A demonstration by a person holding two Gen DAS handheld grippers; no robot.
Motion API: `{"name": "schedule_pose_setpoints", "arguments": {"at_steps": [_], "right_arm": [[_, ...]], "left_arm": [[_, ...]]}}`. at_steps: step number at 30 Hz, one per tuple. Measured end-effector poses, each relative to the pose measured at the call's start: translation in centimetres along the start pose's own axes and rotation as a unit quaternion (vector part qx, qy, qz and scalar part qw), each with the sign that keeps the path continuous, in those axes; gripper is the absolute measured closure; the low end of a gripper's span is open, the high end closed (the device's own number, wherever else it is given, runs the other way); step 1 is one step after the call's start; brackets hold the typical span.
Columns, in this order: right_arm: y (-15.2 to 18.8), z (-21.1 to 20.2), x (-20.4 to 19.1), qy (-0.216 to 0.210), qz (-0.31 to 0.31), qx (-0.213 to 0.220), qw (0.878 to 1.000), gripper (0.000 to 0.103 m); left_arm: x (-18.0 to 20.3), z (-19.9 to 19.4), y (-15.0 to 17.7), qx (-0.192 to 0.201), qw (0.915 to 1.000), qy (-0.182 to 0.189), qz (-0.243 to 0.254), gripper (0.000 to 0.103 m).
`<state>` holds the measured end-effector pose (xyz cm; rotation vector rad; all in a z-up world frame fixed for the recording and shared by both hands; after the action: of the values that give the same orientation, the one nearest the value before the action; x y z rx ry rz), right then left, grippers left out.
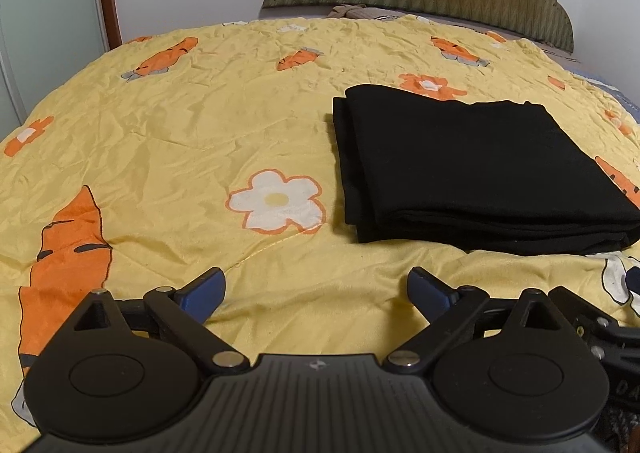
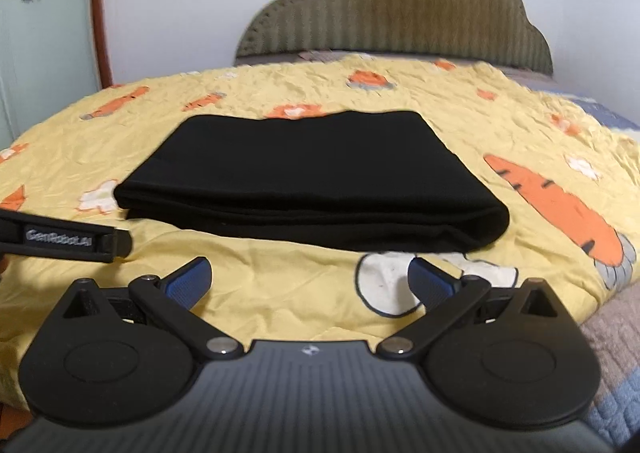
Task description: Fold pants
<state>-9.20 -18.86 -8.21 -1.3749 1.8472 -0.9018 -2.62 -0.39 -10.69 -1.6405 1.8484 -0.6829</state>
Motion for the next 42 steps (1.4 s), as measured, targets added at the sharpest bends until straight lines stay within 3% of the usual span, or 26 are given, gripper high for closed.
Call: {"name": "schedule_pose_setpoints", "arguments": {"at_steps": [12,23,42], "right_arm": [[-0.1,0.3,1.7,0.019,0.043,-0.039,0.998,0.000],[0.5,0.4,2.0,0.025,0.044,-0.051,0.997,0.000],[1.3,1.3,2.1,0.023,0.039,-0.059,0.997,0.000]], "left_arm": [[0.5,-1.7,0.2,0.015,0.9996,0.011,0.019,0.005],[0.8,-1.5,0.4,0.003,0.9995,0.024,0.022,0.005],[1.3,-0.8,0.5,-0.003,0.9990,0.003,0.044,0.005]]}}
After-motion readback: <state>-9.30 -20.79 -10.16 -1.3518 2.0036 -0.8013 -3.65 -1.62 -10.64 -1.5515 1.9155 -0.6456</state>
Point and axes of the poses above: each gripper's, at about its wrist camera, not at the fingertips, and z roughly the way its jaws point, x to its right, y to its underside, the point moved 10 cm from there along z, roughly the way its jaws point, and after that the axes turned 8 degrees about -y, right-handed, at the moved point
